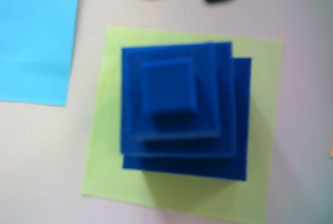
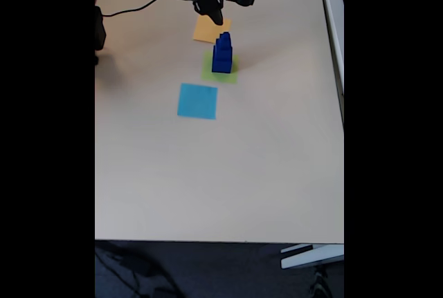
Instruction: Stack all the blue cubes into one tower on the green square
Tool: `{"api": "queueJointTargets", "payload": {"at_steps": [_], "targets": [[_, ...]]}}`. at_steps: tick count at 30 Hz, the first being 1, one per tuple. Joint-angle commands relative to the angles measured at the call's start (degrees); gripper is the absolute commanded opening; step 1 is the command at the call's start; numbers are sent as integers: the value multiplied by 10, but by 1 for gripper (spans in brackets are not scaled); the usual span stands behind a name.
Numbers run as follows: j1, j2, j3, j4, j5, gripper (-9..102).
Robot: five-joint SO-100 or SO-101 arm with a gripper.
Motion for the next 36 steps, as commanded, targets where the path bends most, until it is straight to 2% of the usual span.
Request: {"api": "queueJointTargets", "payload": {"at_steps": [1,23,32,36], "targets": [[0,26,-15,-12,3,0],[2,24,-26,-12,-7,0],[8,22,-54,9,-18,0],[12,13,-102,42,-17,0]]}}
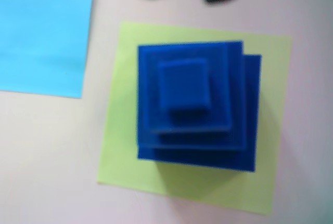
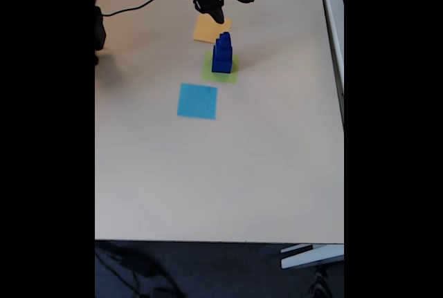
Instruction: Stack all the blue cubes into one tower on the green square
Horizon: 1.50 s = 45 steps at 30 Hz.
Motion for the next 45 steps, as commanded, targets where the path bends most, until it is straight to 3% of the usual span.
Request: {"api": "queueJointTargets", "payload": {"at_steps": [1,14,45], "targets": [[9,12,-63,23,-1,0],[39,-1,-154,164,4,0],[30,3,-115,150,2,0]]}}
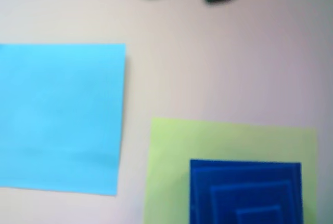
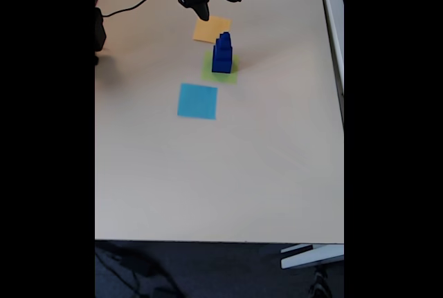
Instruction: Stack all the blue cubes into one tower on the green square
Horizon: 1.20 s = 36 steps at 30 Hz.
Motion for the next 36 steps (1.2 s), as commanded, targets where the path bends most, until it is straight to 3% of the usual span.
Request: {"api": "queueJointTargets", "payload": {"at_steps": [1,20,36], "targets": [[-11,11,0,-18,-3,0],[-30,8,73,-101,4,0],[-29,11,76,-103,4,0]]}}
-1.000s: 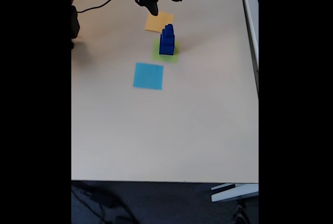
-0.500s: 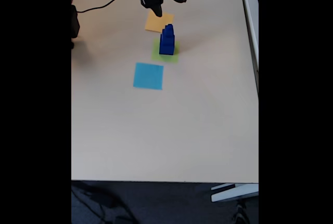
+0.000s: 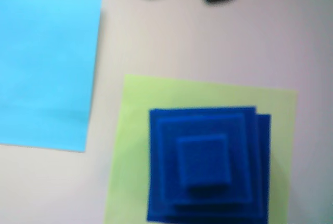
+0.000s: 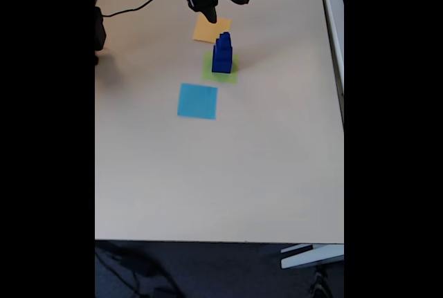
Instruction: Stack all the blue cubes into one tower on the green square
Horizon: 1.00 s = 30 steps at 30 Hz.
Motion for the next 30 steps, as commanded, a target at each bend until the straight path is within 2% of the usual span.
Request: {"api": "queueJointTargets", "payload": {"at_steps": [1,7,12,16,23,30], "targets": [[-1,12,-6,-10,1,0],[0,16,-50,-4,-28,0],[10,20,-131,84,-33,0],[25,46,-131,97,-63,0],[52,207,25,98,-74,0],[55,406,240,98,-37,0]]}}
